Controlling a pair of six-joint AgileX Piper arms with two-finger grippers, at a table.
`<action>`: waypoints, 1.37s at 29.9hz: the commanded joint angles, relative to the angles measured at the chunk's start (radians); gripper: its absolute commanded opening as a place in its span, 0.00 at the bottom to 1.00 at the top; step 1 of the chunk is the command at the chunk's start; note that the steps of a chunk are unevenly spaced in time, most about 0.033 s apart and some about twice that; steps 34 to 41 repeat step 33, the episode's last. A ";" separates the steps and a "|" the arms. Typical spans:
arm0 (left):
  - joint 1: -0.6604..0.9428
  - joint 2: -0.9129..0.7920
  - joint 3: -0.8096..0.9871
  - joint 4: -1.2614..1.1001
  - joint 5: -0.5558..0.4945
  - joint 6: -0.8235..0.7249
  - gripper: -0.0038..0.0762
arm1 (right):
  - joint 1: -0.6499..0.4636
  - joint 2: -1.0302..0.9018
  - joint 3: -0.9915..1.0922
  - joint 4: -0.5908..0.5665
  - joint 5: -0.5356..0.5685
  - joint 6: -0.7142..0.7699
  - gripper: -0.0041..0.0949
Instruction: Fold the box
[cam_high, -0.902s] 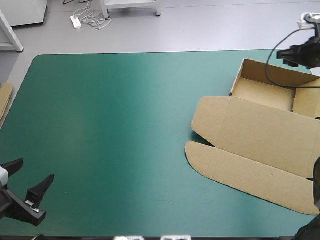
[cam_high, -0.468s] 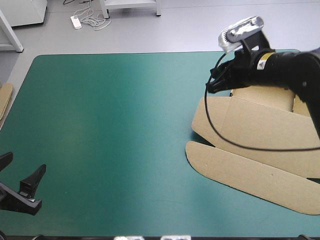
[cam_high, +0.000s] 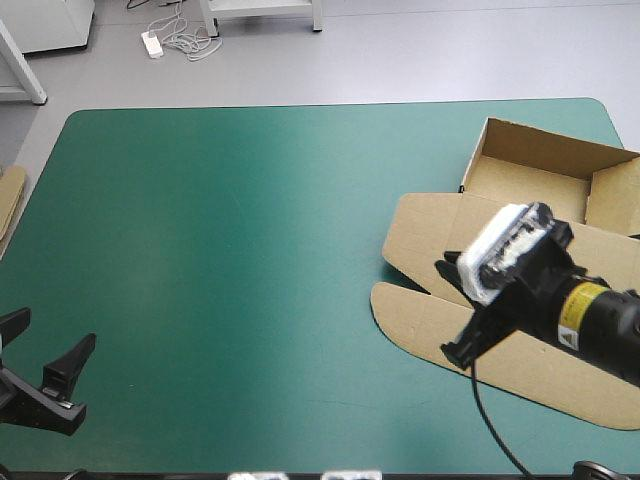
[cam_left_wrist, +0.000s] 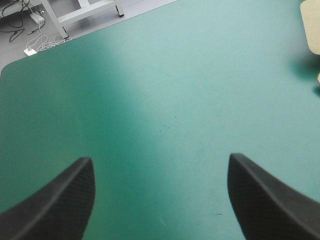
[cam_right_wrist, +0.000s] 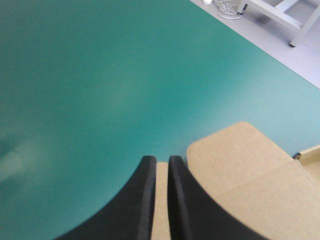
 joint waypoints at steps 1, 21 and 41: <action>-0.003 0.015 -0.018 -0.005 -0.066 0.023 0.71 | 0.023 -0.121 0.084 -0.178 -0.079 0.063 0.06; -0.003 -0.037 0.264 -0.219 -0.263 0.076 0.69 | 0.026 -0.500 0.550 -0.067 -0.187 0.123 0.04; -0.003 -0.233 0.589 -0.331 -0.432 0.098 0.64 | 0.026 -0.582 0.690 -0.070 -0.176 0.107 0.04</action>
